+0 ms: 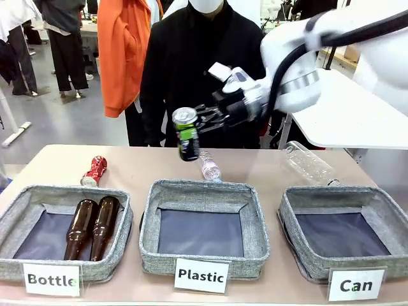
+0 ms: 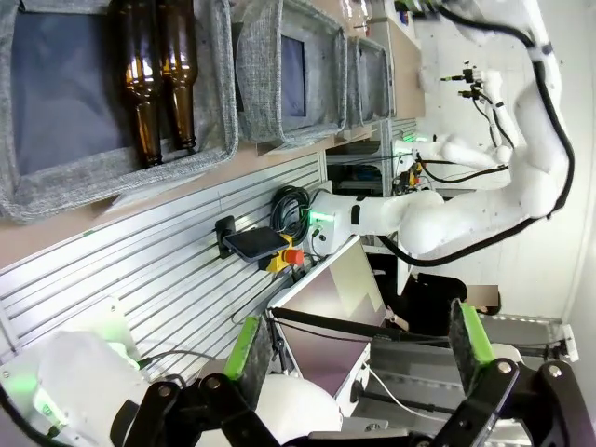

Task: Sort the can waste into the basket.
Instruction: Pick up the can waste from the table and place it in the right Fabric basket.

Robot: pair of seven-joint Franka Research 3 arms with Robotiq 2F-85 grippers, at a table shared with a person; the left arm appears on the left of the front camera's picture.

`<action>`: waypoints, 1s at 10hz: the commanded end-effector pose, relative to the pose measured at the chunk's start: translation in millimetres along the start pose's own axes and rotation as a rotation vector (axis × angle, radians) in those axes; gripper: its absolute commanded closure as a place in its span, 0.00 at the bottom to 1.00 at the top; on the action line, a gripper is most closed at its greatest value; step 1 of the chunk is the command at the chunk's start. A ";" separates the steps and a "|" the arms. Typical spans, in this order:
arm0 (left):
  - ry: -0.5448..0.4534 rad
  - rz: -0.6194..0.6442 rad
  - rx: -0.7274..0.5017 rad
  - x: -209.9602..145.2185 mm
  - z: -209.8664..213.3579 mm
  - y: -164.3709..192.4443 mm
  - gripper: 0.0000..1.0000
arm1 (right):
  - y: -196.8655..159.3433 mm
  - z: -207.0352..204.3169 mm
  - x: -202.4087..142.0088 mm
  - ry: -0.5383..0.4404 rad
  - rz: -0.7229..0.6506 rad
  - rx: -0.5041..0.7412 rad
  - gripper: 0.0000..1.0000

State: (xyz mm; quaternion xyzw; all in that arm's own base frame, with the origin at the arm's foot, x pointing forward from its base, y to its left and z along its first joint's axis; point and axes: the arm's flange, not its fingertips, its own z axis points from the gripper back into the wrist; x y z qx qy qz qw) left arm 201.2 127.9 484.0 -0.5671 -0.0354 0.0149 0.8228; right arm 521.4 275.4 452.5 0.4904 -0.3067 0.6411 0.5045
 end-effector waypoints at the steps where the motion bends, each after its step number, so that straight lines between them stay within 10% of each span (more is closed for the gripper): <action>1: 0.006 0.012 -0.006 -3.6 -0.4 -0.6 0.00 | 76.5 32.7 9.6 0.177 -0.126 0.024 1.00; 5: 0.006 0.012 -0.006 -3.6 -0.4 -0.6 0.00 | 179.7 100.0 4.6 0.443 -0.543 -0.148 1.00; 7: 0.006 0.012 -0.006 -3.6 -0.4 -0.6 0.00 | 202.9 137.1 -13.2 0.451 -0.860 -0.592 1.00; 8: 0.006 0.012 -0.006 -3.6 -0.4 -0.6 0.00 | 202.7 147.6 -24.0 0.603 -0.964 -0.806 1.00; 10: 0.006 0.012 -0.006 -3.6 -0.4 -0.6 0.00 | 204.3 146.6 -39.0 0.887 -0.976 -0.619 1.00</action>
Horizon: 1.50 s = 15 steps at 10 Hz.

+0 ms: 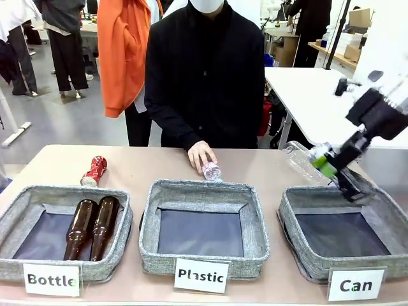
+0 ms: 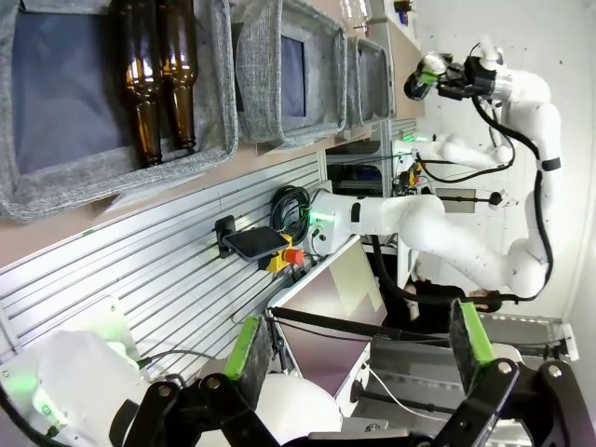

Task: Sort the can waste into the basket.
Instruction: Pick up the can waste from the table and place it in the right Fabric basket.

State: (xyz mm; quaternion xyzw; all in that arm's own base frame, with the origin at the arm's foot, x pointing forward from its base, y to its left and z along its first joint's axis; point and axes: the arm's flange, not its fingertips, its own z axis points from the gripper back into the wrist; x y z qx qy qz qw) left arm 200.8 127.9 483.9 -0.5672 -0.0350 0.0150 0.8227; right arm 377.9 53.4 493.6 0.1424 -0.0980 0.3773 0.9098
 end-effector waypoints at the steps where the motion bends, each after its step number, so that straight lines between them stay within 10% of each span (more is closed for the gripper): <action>1: 0.005 0.011 -0.005 -3.2 -0.4 -0.7 0.00 | 16.3 -17.4 3.3 0.273 -0.070 0.020 1.00; 8: 0.005 0.011 -0.005 -3.2 -0.4 -0.7 0.00 | 6.0 -22.3 10.0 0.366 -0.065 0.006 1.00; 9: 0.005 0.011 -0.005 -3.2 -0.4 -0.7 0.00 | 3.7 -23.7 11.3 0.353 -0.074 0.011 0.13; 15: 0.005 0.011 -0.005 -3.2 -0.4 -0.7 0.00 | -0.9 -29.1 12.3 0.342 -0.060 0.012 0.00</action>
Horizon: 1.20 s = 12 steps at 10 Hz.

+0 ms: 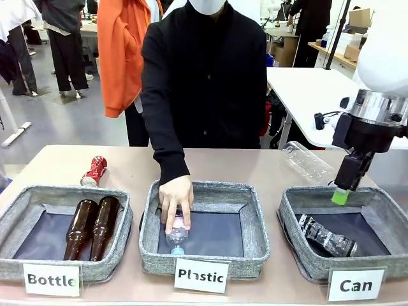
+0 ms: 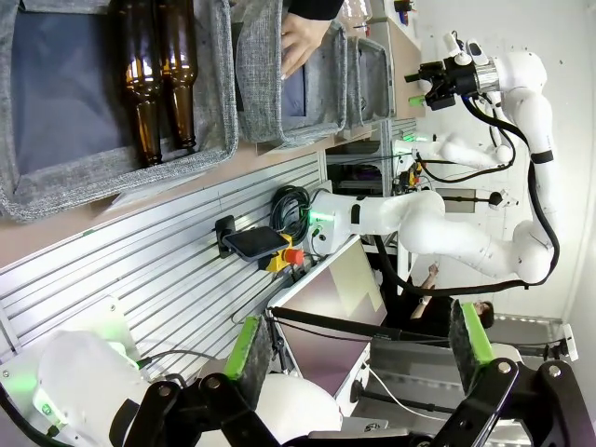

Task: Sort the can waste into the basket.
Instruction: Pick up the can waste from the table and place it in the right Fabric basket.

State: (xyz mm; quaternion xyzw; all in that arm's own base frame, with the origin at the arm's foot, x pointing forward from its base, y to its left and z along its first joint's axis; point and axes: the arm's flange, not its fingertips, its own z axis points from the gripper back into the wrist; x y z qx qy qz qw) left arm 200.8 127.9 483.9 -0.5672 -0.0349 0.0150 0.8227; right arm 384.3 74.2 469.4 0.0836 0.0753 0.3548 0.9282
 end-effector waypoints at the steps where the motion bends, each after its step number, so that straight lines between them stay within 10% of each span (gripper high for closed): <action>1: 0.005 0.011 -0.005 -3.2 -0.3 -0.7 0.00 | -7.5 0.9 1.9 -0.061 0.037 -0.011 0.00; 3: 0.005 0.011 -0.005 -3.2 -0.3 -0.7 0.00 | -21.5 -0.9 -1.1 -0.219 0.142 0.101 0.00; 5: 0.005 0.011 -0.005 -3.2 -0.3 -0.7 0.00 | -58.8 8.9 -33.5 -0.584 0.183 0.453 0.00; 7: 0.005 0.011 -0.005 -3.2 -0.3 -0.7 0.00 | -90.7 5.5 -70.5 -0.965 -0.046 0.741 0.00; 11: 0.005 0.011 -0.005 -3.2 -0.3 -0.7 0.00 | -134.7 -29.9 -116.0 -1.132 -0.156 0.847 0.00; 12: 0.005 0.011 -0.005 -3.2 -0.3 -0.7 0.00 | -119.4 -6.5 -114.7 -0.951 -0.170 0.753 0.00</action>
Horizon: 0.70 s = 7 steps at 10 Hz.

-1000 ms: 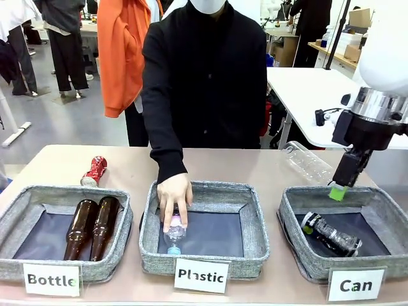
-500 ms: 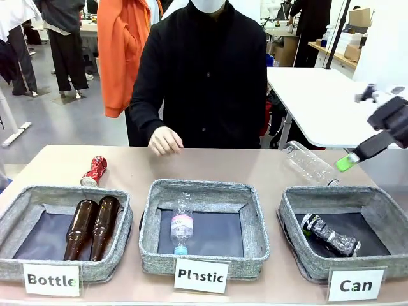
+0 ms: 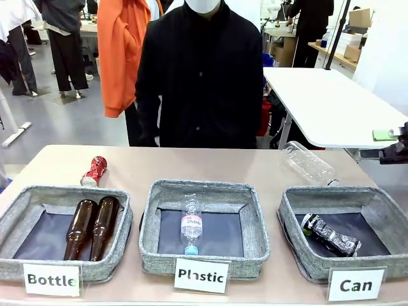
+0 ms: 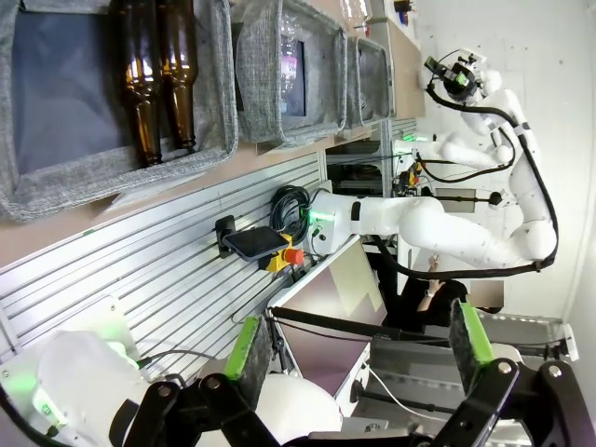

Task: Sort the can waste into the basket.
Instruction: Pick up the can waste from the table and place it in the right Fabric basket.

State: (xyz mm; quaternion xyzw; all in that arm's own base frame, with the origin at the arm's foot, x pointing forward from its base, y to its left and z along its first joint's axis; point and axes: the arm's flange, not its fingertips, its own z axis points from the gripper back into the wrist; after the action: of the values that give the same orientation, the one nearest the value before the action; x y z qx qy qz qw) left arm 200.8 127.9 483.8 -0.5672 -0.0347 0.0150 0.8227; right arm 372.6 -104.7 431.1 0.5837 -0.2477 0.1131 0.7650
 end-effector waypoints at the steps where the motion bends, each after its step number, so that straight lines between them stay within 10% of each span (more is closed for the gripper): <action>1: 0.005 0.011 -0.005 -3.1 -0.3 -0.8 0.00 | 16.6 -11.8 9.3 0.109 0.039 -0.059 0.00; 7: 0.005 0.011 -0.005 -3.1 -0.3 -0.8 0.00 | 16.6 -11.8 9.3 0.109 0.039 -0.059 0.00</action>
State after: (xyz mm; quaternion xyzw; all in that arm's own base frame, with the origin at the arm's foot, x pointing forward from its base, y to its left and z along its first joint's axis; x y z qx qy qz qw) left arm 200.8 127.9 483.7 -0.5673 -0.0346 0.0151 0.8227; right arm 376.4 -88.6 442.5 0.5522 -0.2263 0.1502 0.7883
